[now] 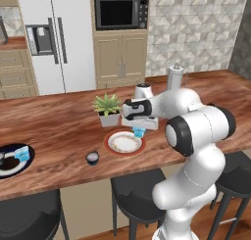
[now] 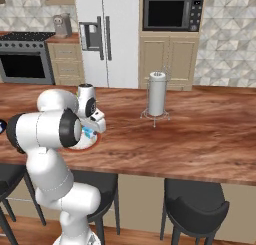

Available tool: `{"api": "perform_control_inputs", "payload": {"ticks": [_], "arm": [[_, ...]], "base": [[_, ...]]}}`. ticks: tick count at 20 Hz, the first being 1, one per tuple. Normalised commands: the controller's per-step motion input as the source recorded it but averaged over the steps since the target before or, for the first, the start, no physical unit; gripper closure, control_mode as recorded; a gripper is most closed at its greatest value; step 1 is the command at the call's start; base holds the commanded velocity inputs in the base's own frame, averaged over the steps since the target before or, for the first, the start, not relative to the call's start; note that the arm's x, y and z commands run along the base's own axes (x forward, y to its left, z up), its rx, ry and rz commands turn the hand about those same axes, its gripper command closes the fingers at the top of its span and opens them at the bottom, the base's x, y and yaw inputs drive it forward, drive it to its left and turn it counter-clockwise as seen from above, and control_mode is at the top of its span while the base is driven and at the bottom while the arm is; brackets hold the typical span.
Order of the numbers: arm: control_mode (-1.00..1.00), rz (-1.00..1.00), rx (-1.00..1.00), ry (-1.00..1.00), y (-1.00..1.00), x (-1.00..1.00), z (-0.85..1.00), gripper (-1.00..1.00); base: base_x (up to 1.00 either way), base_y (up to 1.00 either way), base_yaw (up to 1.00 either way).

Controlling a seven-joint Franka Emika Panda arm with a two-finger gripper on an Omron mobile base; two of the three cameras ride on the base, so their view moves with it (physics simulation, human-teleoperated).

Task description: Place two yogurt containers on each plate.

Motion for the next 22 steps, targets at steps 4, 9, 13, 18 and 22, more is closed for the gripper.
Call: {"api": "perform_control_inputs", "payload": {"ticks": [4, 9, 13, 18, 22], "arm": [[-1.00, 0.00, 0.00, 0.04, 0.28, 0.12, -0.19, 1.00], [-1.00, 0.00, 0.00, 0.01, 0.23, 0.02, -0.13, 1.00], [-1.00, 0.00, 0.00, 0.00, 0.05, 0.10, -0.19, 1.00], [-1.00, 0.00, 0.00, 0.00, -0.17, 0.08, -0.06, 1.00], [-1.00, 0.00, 0.00, 0.00, -0.05, 0.19, -0.01, 1.00]], "base": [[0.00, 0.00, 0.00], [0.00, 0.00, 0.00], [0.00, 0.00, 0.00], [0.00, 0.00, 0.00], [0.00, 0.00, 0.00]]}}
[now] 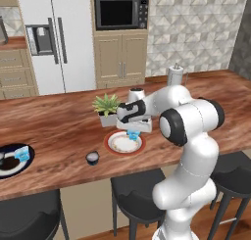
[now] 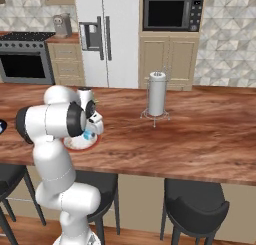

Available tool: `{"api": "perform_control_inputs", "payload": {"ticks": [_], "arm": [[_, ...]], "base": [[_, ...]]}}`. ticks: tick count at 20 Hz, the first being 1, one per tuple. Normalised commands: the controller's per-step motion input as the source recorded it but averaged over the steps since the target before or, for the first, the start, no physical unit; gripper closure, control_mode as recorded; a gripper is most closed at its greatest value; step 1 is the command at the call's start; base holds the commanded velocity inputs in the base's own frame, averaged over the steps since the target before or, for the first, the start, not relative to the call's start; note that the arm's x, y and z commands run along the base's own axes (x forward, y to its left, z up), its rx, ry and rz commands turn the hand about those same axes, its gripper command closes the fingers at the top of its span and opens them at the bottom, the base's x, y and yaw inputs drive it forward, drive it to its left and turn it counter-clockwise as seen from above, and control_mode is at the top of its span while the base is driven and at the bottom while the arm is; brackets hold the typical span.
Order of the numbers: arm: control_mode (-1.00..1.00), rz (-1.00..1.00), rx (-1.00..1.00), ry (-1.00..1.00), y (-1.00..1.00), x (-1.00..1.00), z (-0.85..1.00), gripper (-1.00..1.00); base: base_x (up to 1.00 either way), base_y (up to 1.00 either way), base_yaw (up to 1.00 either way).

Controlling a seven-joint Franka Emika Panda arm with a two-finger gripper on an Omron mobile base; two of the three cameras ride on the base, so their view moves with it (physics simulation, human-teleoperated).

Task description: Place two yogurt containers on each plate.

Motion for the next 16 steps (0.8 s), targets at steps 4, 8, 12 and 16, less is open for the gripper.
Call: {"api": "perform_control_inputs", "payload": {"ticks": [4, 8, 12, 16], "arm": [[-1.00, 0.00, 0.00, 0.00, 0.06, 0.14, -0.03, -1.00], [-1.00, 0.00, 0.00, 0.00, 0.24, 0.02, -0.04, -1.00], [-1.00, 0.00, 0.00, 0.00, 0.22, 0.00, -0.01, -1.00], [-1.00, 0.00, 0.00, 0.00, 0.05, 0.00, 0.00, -1.00]], "base": [[0.00, 0.00, 0.00], [0.00, 0.00, 0.00], [0.00, 0.00, 0.00], [0.00, 0.00, 0.00]]}}
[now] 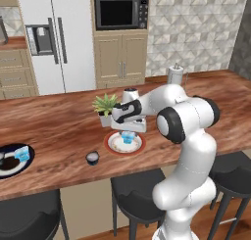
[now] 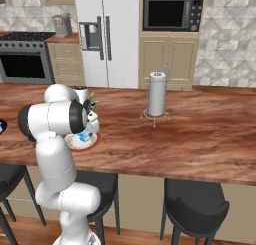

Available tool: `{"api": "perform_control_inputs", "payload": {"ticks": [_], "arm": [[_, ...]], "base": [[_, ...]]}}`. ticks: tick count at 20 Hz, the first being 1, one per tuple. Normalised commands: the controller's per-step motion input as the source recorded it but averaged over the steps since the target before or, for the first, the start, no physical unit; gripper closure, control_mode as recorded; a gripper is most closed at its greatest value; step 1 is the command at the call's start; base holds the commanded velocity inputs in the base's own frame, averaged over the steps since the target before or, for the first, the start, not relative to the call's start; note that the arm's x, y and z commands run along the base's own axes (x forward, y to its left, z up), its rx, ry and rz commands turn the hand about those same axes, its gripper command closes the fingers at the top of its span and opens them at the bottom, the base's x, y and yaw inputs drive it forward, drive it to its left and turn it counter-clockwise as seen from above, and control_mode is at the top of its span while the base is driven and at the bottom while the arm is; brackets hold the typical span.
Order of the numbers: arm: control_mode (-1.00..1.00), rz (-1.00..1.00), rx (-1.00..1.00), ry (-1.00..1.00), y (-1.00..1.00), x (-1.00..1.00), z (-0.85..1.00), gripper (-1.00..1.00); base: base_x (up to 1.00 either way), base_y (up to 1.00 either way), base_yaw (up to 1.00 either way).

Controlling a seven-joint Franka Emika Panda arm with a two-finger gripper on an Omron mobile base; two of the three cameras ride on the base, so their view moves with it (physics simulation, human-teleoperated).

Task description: Place two yogurt containers on each plate.

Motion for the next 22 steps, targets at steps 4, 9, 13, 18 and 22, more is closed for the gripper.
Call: {"api": "perform_control_inputs", "payload": {"ticks": [4, 9, 13, 18, 22], "arm": [[-1.00, 0.00, 0.00, 0.00, 0.00, 0.00, 0.00, -1.00], [-1.00, 0.00, 0.00, 0.00, 0.00, -0.11, 0.11, -1.00], [-1.00, 0.00, 0.00, -0.06, -0.09, -0.64, 0.54, -1.00], [-1.00, 0.02, 0.00, -0.16, -0.15, -0.82, 0.71, -1.00], [-1.00, 0.08, 0.00, -0.15, -0.01, -0.73, 0.59, -1.00]], "base": [[0.00, 0.00, 0.00], [0.00, 0.00, 0.00], [0.00, 0.00, 0.00], [0.00, 0.00, 0.00], [0.00, 0.00, 0.00]]}}
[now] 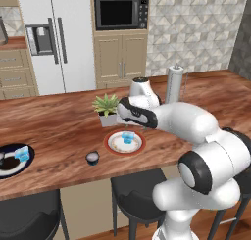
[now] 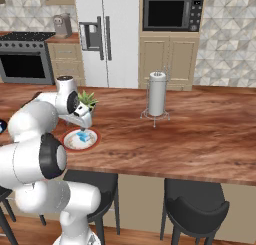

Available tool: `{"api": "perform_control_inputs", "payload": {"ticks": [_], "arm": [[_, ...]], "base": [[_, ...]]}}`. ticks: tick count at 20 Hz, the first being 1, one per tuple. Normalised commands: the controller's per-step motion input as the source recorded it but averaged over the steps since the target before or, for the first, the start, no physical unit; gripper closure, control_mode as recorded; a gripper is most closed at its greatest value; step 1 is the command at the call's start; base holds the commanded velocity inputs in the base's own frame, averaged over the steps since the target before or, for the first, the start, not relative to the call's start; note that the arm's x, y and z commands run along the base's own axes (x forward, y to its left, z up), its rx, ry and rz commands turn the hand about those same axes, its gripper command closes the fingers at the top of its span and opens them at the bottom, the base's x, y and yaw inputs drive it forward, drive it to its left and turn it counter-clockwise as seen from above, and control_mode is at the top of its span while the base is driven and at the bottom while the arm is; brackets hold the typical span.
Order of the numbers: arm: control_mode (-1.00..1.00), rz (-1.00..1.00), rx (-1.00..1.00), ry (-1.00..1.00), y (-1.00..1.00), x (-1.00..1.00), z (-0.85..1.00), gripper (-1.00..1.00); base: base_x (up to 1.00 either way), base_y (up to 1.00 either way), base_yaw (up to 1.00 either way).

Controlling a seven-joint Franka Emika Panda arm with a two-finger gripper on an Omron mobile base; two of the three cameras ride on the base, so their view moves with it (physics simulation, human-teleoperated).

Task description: Place two yogurt containers on each plate.

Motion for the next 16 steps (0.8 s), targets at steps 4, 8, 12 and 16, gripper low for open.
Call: {"api": "perform_control_inputs", "payload": {"ticks": [4, 8, 12, 16], "arm": [[-1.00, 0.16, 0.00, -0.02, 0.12, -0.50, 0.29, -1.00], [-1.00, 0.27, 0.01, 0.03, 0.17, -0.41, 0.01, -1.00], [-1.00, 0.39, 0.02, 0.08, 0.26, -0.05, 0.01, -1.00], [-1.00, 0.44, 0.00, 0.07, 0.45, 0.00, 0.00, -1.00]], "base": [[0.00, 0.00, 0.00], [0.00, 0.00, 0.00], [0.00, 0.00, 0.00], [0.00, 0.00, 0.00]]}}
